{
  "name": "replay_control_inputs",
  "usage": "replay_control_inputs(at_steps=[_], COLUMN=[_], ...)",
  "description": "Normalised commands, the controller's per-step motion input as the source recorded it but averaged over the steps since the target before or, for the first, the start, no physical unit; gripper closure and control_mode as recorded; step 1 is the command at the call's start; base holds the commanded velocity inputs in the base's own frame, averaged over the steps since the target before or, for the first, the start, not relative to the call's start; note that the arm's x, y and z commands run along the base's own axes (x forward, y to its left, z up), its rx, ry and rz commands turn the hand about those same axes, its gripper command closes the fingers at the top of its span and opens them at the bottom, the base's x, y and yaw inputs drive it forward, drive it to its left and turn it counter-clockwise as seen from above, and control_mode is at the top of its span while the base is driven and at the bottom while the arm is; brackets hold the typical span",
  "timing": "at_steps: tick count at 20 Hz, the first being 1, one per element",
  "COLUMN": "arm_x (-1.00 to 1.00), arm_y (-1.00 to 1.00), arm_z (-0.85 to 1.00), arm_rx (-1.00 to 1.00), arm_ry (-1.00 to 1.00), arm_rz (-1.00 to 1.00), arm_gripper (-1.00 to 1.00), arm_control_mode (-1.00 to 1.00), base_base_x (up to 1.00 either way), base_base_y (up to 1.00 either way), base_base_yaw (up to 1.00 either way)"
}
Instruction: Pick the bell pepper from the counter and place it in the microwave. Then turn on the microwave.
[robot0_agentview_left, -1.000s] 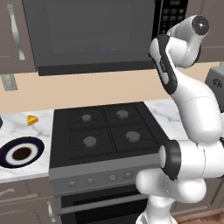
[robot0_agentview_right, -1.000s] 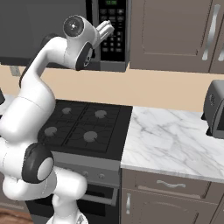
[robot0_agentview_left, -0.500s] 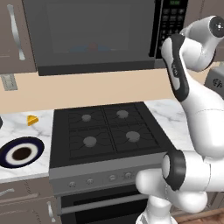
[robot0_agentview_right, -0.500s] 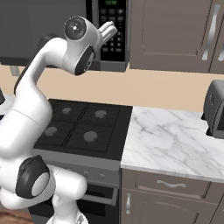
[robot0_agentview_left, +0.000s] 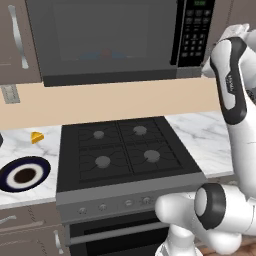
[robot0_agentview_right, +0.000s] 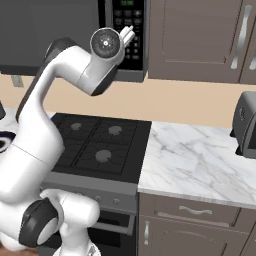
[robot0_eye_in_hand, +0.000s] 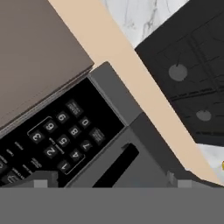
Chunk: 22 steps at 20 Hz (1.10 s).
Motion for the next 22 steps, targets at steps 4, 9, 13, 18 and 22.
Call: replay_control_inputs(at_steps=[4,9,13,18,22], arm_x=[-0.41,-0.33,-0.23,-0.13,-0.04], arm_y=[-0.13,-0.08,-0.03,-0.13,-0.24], arm_z=[0.0,0.01,0.01,0.0,-0.01], arm_rx=[-0.24,-0.31,-0.31,-0.34,-0.33], arm_ry=[-0.15,-0.27,-0.22,-0.07,0.0], arm_rz=[0.23,0.19,0.12,0.09,0.08], arm_gripper=[-1.0,-1.0,-1.0,-1.0,-1.0], arm_control_mode=[-1.0,-1.0,-1.0,-1.0,-1.0], base_base_x=[0.0,0.0,0.0,0.0,0.0], base_base_y=[0.0,0.0,0.0,0.0,0.0], base_base_yaw=[0.0,0.0,0.0,0.0,0.0])
